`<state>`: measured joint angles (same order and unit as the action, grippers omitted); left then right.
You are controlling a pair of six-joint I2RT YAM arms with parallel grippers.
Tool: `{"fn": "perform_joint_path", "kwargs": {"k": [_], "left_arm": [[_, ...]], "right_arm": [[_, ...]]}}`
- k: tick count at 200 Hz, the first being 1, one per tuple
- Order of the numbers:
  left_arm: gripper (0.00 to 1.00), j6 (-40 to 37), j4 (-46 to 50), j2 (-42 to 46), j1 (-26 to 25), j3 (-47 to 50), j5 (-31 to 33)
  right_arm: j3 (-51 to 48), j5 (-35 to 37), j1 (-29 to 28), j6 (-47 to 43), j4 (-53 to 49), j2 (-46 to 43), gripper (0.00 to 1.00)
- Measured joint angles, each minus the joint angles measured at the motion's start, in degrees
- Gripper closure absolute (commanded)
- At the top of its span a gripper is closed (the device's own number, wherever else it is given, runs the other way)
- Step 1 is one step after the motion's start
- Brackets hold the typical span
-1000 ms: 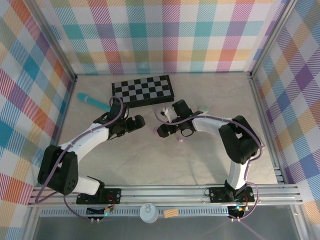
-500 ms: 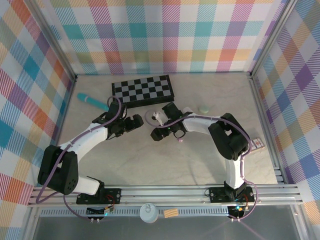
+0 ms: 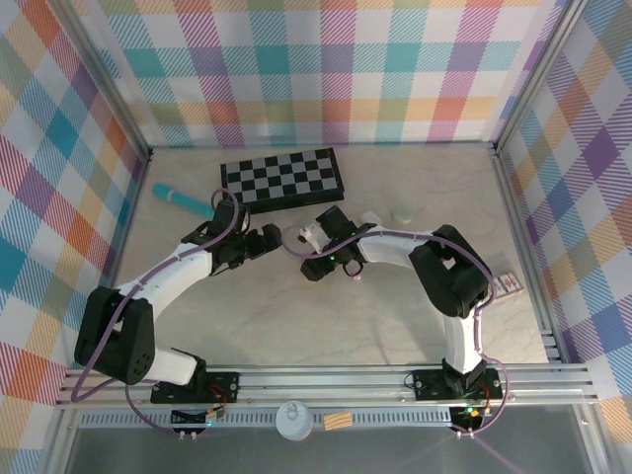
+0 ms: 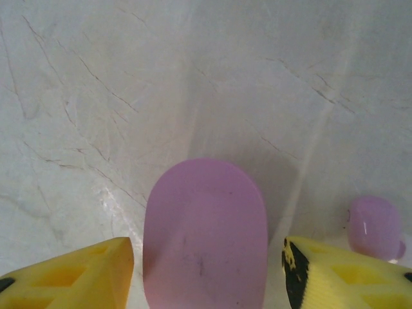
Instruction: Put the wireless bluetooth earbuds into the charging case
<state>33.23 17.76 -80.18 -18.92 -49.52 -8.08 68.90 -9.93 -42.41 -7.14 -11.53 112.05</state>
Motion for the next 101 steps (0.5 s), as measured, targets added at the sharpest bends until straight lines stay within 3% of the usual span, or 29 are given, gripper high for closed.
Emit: {"fn": "perform_joint_path", "kwargs": {"k": [38,101], "left_arm": [[0.0,0.0,-0.09,0.0,0.0,0.15,-0.02],[0.0,-0.28,-0.2,0.0,0.0,0.31,-0.02]], "right_arm": [[-0.39,0.87,-0.04,-1.27,-0.09,0.0,0.55],[-1.81,1.73,-0.04,-1.62,-0.85,-1.75,0.58]]}}
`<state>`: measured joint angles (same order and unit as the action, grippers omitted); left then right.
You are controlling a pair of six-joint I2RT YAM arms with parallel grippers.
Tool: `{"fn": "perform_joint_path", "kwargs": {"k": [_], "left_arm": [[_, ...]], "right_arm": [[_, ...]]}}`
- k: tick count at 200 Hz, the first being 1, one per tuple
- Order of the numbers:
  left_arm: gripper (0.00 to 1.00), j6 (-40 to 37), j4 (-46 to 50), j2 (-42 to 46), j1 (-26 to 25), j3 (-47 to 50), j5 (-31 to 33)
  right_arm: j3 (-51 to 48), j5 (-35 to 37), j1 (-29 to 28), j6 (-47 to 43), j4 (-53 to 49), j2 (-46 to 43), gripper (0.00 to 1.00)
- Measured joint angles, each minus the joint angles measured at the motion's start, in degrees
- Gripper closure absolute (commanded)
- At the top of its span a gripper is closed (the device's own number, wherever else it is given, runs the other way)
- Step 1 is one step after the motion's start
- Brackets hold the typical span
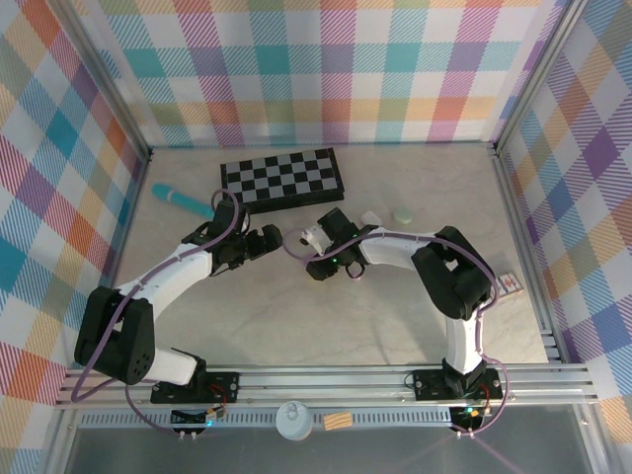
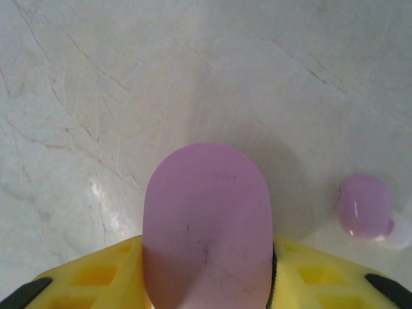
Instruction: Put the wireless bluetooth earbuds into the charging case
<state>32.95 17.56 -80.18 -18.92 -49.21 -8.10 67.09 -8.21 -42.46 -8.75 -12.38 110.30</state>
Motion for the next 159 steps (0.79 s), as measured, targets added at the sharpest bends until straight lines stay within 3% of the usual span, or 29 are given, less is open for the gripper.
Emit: {"fn": "perform_joint_path", "kwargs": {"k": [48,82,115,159], "left_arm": [[0.0,-5.68,-7.17,3.96,-0.92,3.13,-1.51],[0.0,-14.67,-16.31,10.21,-5.99,5.64,-3.61],[0.0,-22.67,-30.4,14.36,-10.27,11.63,-10.82],[0.03,-32.35,-46.14,13.22,-13.84,18.45,-21.31]], "right_arm": [[-2.67,0.33,0.9,-1.66,-6.4,-11.61,0.6],[-1.88,-2.97,4.33,-4.11,-12.04,-22.99,0.61],[1.75,-6.95,7.69,-7.45,-19.39,-28.46,0.61],[7.26,-13.62,9.81,-12.13,-28.63,-32.26,0.63]]}}
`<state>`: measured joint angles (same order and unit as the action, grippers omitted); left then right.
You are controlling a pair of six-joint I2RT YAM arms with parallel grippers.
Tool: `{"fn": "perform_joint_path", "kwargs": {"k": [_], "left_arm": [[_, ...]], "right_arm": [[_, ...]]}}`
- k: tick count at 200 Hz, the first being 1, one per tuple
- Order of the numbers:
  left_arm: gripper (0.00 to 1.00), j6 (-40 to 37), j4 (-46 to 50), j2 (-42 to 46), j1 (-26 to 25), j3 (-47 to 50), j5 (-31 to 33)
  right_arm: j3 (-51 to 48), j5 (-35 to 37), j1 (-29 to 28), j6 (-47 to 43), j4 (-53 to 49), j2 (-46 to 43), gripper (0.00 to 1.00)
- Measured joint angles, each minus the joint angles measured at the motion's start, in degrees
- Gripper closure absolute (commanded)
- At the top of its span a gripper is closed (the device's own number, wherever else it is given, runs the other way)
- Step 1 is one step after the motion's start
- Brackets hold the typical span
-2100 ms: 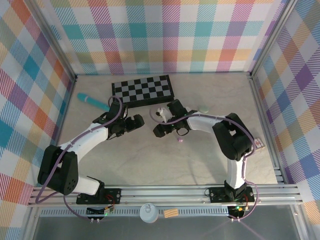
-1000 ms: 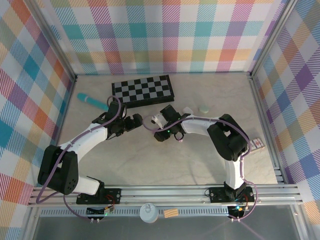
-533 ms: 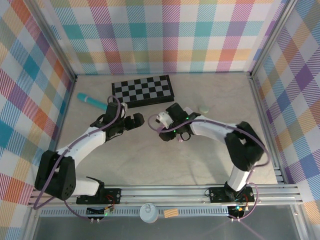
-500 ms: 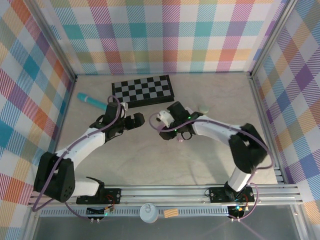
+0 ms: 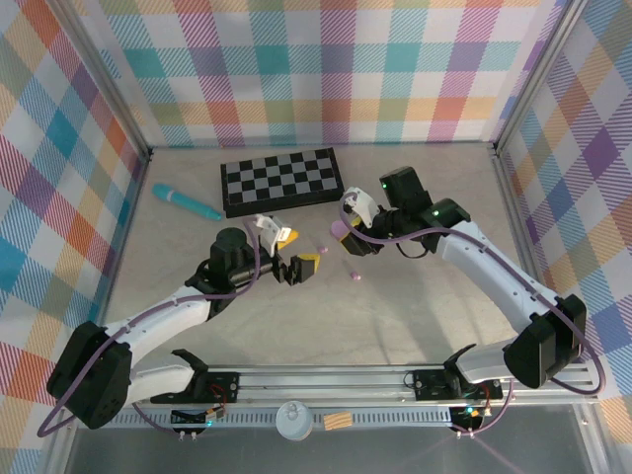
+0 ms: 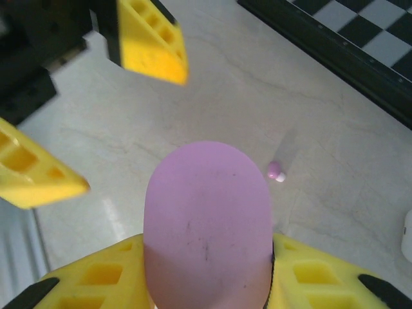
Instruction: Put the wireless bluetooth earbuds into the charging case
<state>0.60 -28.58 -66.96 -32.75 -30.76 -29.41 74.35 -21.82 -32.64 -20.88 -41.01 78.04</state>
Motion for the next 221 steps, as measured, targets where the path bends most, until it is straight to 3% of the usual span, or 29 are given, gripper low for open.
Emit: {"fn": "perform_joint_path", "kwargs": {"k": [12,30,75,101,127,173,221], "left_arm": [[0.03,-1.84,-3.45,-1.29,-0.87,-0.07,-2.84],[0.11,-2.8,-9.62,-4.37,-1.25,-0.35,-7.45],[0.26,1.73,-23.69,-12.9,-1.25,-2.73,-17.14],[0.29,3.5,-27.8,-13.33,-1.51,-3.02,-20.68],[0.31,2.62,-25.44,-12.44,-2.36,-4.04,-22.47],[0.39,-3.93,-11.93,-8.07,-4.55,-8.17,-24.63],[0.49,-4.24,-7.34,-7.5,-4.79,-9.18,-25.92]], "right_arm": [[1.22,-2.16,0.02,-1.16,-2.05,-0.63,0.63],[2.78,-5.66,0.0,-2.73,-4.98,-1.29,0.62],[5.14,-12.46,0.02,-6.1,-10.01,-1.7,0.62],[5.75,-14.62,0.02,-8.0,-12.83,-1.73,0.63],[6.21,-15.15,0.02,-8.94,-14.67,-1.68,0.63],[7.45,-15.78,0.02,-10.08,-15.89,-1.07,0.63],[7.63,-15.78,-0.02,-10.93,-16.85,-0.33,0.63]]}}
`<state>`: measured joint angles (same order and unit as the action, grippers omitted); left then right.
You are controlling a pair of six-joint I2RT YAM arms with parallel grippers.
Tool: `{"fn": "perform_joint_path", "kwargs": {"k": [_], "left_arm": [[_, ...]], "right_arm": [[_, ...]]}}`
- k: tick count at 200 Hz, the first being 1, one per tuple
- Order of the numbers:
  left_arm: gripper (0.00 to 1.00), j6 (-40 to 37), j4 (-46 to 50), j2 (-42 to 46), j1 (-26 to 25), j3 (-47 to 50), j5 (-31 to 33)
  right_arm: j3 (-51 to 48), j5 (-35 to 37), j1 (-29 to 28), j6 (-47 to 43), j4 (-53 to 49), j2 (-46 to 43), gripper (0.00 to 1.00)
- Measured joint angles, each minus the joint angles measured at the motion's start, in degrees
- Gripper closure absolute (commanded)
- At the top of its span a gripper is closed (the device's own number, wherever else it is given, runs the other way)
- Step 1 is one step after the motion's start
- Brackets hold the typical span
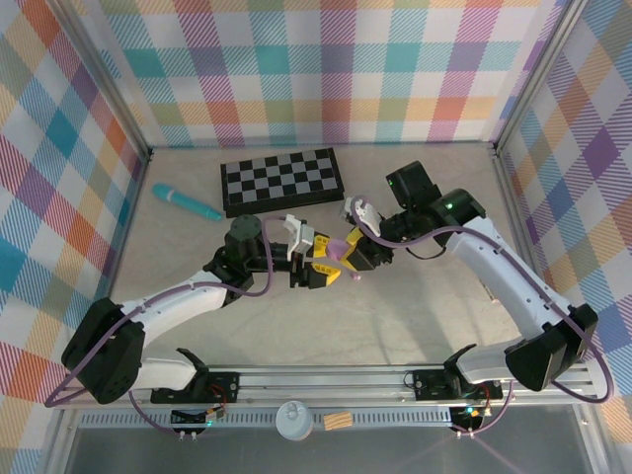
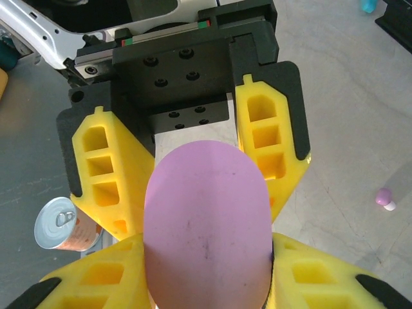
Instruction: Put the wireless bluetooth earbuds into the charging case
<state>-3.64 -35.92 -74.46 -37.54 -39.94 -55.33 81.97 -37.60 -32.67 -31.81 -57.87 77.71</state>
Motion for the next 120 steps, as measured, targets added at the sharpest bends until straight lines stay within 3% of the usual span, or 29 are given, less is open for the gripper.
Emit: {"fn": "perform_joint_path", "kwargs": {"k": [120], "left_arm": [[0.5,2.91,1.49,0.07,-0.26,-0.61,-0.59]], "right_arm": [[0.0,-0.63,-0.79,-1.95,-1.88,0.24,0.63]]}}
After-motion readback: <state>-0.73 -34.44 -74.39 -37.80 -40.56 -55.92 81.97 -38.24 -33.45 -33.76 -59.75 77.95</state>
